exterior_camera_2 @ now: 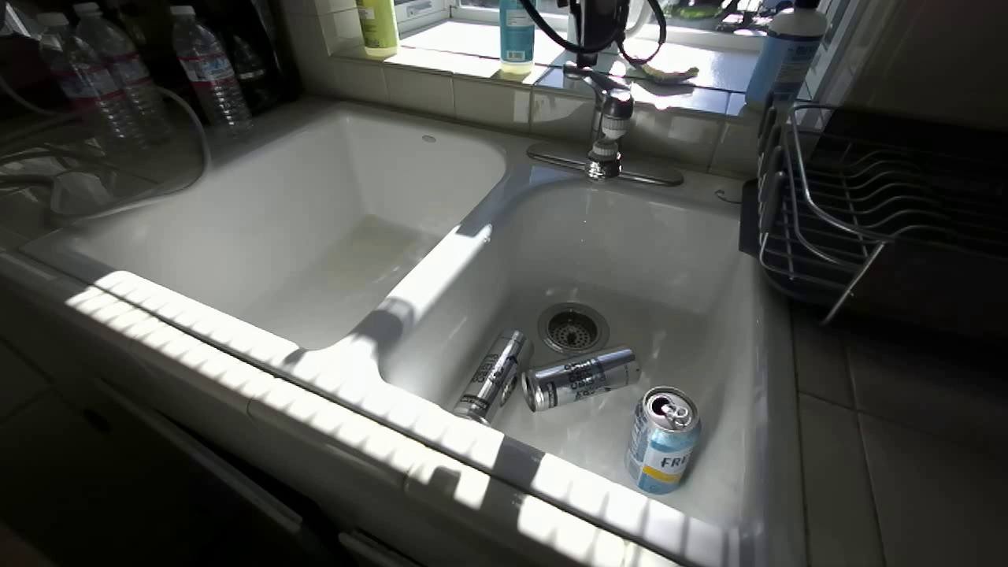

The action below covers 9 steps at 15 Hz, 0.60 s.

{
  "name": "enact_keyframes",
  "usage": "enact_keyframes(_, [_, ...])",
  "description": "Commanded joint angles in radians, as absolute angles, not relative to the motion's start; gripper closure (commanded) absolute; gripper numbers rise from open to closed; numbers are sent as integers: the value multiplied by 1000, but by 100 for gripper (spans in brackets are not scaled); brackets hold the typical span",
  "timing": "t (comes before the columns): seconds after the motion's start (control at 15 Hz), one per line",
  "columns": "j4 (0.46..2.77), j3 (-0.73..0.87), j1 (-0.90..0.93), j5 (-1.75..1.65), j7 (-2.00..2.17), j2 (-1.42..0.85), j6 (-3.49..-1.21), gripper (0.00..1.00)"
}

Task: Move the tap nozzle to the right then lift up the tap faucet

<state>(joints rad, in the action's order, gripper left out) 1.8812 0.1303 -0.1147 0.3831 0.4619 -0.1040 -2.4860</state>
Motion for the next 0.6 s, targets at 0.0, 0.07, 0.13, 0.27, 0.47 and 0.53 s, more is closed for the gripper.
enact_keyframes(0.0, [1863, 132, -134, 403, 416, -123, -2420, 0])
enact_keyframes(0.07, [1861, 135, -138, 400, 408, -129, -2416, 0])
enact_keyframes(0.13, [1858, 135, -143, 410, 389, -134, -2415, 0])
enact_keyframes(0.27, [1853, 131, -153, 445, 340, -148, -2436, 0])
enact_keyframes(0.47, [1832, 118, -169, 542, 257, -169, -2446, 0])
enact_keyframes(0.53, [1823, 115, -173, 574, 237, -176, -2442, 0])
